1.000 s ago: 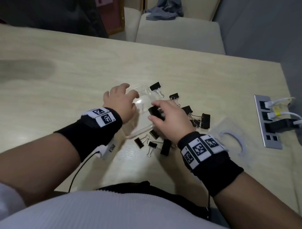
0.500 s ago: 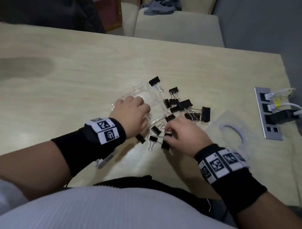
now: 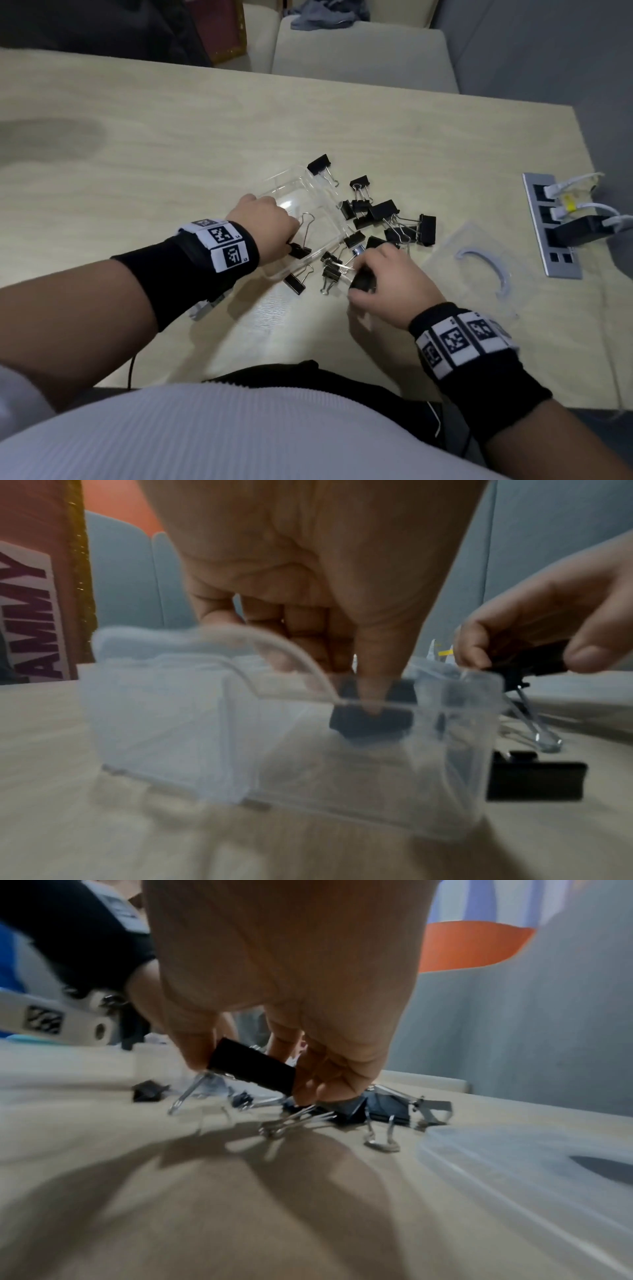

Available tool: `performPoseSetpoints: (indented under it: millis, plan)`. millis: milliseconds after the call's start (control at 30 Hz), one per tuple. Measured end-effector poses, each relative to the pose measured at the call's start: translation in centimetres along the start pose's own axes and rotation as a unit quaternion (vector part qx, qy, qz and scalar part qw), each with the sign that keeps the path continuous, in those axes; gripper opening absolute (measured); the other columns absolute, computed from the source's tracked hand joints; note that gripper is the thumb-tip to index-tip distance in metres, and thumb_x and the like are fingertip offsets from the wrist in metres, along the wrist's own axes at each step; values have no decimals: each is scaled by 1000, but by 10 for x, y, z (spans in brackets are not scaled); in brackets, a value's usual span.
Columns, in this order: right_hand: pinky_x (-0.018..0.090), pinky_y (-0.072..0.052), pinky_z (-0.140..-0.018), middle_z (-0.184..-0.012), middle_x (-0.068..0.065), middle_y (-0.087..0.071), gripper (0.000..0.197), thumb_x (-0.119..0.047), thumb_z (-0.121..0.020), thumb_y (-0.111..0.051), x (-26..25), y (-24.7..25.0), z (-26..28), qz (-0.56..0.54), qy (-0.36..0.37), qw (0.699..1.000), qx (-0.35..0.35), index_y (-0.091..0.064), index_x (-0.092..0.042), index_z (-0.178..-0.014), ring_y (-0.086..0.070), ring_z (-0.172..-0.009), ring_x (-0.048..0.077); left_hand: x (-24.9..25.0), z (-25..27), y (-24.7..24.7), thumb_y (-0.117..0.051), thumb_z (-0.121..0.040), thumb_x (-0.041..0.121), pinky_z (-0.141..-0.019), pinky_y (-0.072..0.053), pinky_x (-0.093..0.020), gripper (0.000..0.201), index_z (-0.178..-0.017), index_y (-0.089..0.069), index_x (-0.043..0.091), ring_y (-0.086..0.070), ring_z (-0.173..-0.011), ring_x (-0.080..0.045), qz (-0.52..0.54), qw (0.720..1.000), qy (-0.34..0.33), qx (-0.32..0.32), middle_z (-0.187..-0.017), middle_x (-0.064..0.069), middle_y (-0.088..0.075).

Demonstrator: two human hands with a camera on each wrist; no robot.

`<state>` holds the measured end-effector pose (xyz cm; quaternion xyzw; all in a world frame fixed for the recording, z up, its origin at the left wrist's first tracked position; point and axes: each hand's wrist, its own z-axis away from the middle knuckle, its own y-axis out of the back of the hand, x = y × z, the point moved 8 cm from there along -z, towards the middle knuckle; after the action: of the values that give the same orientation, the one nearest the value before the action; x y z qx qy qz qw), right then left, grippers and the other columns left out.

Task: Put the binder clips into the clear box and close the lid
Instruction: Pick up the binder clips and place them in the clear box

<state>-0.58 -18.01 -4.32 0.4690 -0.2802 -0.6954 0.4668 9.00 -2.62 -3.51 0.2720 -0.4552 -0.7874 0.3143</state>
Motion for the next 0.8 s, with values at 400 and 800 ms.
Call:
performPoseSetpoints:
  millis: [400,800]
  plan:
    - [35,-42,-99,-115,-4,-51,38,-31,-78,-66,-23,43,-29,-71,51,990,107,-58,-23,-114,-50,-111,15,0,-7,-1,-55,-90,28,-74,-33,-35,19,-105,-67,30,-48,-92,-22,-110,989,-37,-86,-89,3,-55]
    - [41,-35,-105,-138,-3,-50,43,-32,-82,-62,-66,24,-51,52,126,990,41,-57,-25,-123,-45,-125,21,-35,-3,20,-61,-86,46,-78,-40,-36,31,-108,-57,25,-55,-102,-26,65,997,36,10,-108,0,-60]
